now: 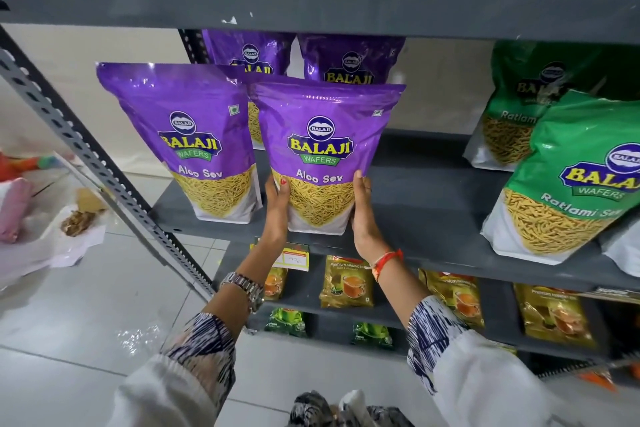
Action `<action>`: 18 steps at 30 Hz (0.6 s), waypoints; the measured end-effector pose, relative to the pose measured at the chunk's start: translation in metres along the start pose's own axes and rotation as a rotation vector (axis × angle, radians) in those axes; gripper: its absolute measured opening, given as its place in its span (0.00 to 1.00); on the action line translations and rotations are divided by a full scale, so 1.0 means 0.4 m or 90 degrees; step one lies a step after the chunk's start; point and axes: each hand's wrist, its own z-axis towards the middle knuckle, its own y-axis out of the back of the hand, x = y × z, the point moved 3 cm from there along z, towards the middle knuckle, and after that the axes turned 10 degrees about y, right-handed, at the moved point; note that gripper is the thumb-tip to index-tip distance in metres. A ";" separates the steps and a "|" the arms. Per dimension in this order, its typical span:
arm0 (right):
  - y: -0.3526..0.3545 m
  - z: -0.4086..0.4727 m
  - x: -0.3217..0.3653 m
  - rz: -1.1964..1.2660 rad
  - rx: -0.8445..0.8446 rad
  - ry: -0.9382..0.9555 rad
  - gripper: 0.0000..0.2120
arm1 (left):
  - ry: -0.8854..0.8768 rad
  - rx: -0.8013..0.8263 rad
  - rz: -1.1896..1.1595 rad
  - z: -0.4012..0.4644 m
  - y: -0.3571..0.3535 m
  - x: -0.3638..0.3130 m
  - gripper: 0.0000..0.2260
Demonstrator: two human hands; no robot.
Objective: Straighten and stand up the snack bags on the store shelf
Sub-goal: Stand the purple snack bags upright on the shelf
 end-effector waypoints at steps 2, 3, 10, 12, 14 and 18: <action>-0.003 -0.003 0.009 0.007 -0.017 0.012 0.18 | 0.008 0.000 0.016 -0.005 0.003 -0.002 0.45; -0.002 -0.008 0.011 0.010 -0.040 0.024 0.17 | 0.010 -0.014 0.033 -0.011 0.005 -0.004 0.39; -0.021 -0.168 -0.029 -0.109 -0.259 0.164 0.14 | -0.091 -0.354 0.009 -0.115 0.127 0.014 0.14; -0.077 -0.204 -0.048 -0.118 -0.162 0.177 0.08 | -0.136 -0.472 -0.030 -0.124 0.194 -0.014 0.13; -0.148 -0.220 -0.072 -0.135 -0.034 0.157 0.04 | -0.158 -0.527 -0.050 -0.108 0.272 -0.050 0.15; -0.294 -0.205 -0.074 -0.195 0.117 0.143 0.10 | -0.139 -0.447 -0.027 -0.053 0.386 -0.112 0.20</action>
